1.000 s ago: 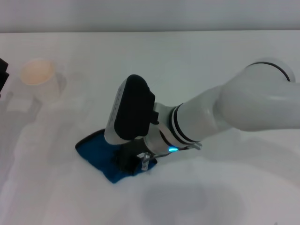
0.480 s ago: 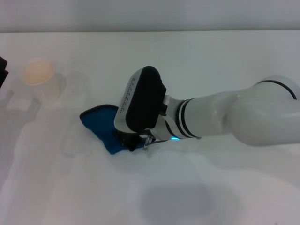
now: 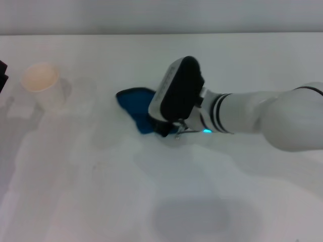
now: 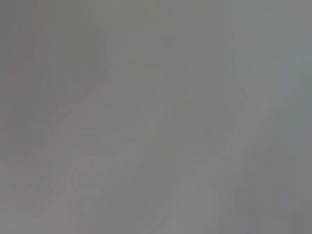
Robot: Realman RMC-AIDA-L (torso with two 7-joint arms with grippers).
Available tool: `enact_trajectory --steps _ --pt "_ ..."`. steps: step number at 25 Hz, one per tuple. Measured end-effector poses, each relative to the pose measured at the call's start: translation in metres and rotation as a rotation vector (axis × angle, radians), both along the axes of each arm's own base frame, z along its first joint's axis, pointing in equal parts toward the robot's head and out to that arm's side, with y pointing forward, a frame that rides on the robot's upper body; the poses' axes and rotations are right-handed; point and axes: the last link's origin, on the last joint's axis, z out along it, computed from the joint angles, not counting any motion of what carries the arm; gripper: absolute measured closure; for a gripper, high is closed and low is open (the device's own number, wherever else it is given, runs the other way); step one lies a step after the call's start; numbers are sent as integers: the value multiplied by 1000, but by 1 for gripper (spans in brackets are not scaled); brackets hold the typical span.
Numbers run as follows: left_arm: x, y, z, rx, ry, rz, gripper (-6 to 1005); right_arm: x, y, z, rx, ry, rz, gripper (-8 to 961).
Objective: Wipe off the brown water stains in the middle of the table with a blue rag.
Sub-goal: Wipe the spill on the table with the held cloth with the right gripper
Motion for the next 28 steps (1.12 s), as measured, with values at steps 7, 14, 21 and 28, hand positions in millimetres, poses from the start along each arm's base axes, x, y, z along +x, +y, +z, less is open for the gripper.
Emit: enact_trajectory --steps 7,14,21,28 --pt "1 0 -1 -1 -1 -2 119 21 16 13 83 -24 -25 873" --pt "1 0 -1 -1 -2 -2 119 23 13 13 89 -8 -36 873" --pt "1 -1 -2 -2 -3 -1 120 -18 -27 -16 -73 47 58 874" --pt "0 0 -1 0 -2 0 120 -42 -65 -32 -211 75 106 876"
